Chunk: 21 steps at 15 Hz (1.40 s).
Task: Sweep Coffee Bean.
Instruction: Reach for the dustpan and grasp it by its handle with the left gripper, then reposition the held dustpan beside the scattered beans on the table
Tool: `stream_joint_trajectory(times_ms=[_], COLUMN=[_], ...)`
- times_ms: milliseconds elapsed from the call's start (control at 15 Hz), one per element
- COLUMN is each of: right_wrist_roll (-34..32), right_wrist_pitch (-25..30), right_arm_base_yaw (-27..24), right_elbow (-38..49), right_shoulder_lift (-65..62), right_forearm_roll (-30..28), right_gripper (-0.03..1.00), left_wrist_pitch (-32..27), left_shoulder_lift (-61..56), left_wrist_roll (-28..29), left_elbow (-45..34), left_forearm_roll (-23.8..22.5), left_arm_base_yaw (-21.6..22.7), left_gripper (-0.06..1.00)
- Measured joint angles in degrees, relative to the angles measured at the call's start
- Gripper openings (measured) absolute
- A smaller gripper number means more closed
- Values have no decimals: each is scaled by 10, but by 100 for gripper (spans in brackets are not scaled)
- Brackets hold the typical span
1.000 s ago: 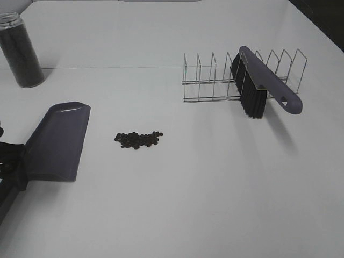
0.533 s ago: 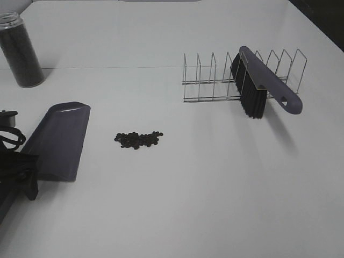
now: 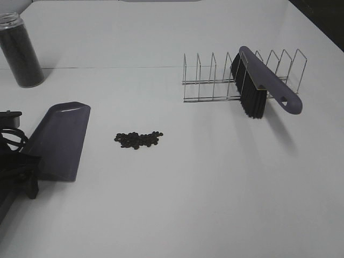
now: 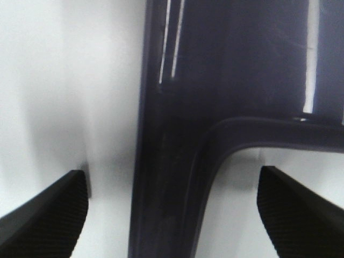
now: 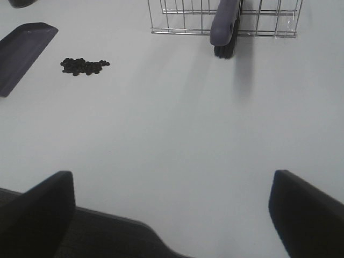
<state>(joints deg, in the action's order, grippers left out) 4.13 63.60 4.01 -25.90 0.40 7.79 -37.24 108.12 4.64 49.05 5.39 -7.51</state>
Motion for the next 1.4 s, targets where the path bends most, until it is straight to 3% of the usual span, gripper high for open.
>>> stream_joint_trajectory(times_ms=[200, 400, 667, 800, 1067, 1267, 1400], right_wrist_roll=[0, 0, 0, 0, 33, 50, 70], right_wrist_pitch=[0, 0, 0, 0, 0, 0, -1], right_arm_base_yaw=[0, 0, 0, 0, 0, 0, 0], right_elbow=[0, 0, 0, 0, -4, -45, -105], right_shoulder_lift=[0, 0, 0, 0, 3, 61, 150], right_forearm_roll=[0, 0, 0, 6, 38, 67, 79], right_gripper=[92, 92, 92, 92, 92, 92, 91], left_wrist_pitch=[-2, -2, -2, -10, -23, -37, -40], left_shoulder_lift=[2, 2, 2, -6, -98, -123, -124], left_wrist_roll=[-3, -5, -6, 2, 11, 22, 83], left_elbow=[2, 3, 3, 2, 1, 1, 1], left_forearm_roll=[-3, -1, -2, -33, -54, -88, -136], left_arm_base_yaw=[0, 0, 0, 0, 0, -32, -88], left_gripper=[68, 30, 31, 31, 31, 31, 31])
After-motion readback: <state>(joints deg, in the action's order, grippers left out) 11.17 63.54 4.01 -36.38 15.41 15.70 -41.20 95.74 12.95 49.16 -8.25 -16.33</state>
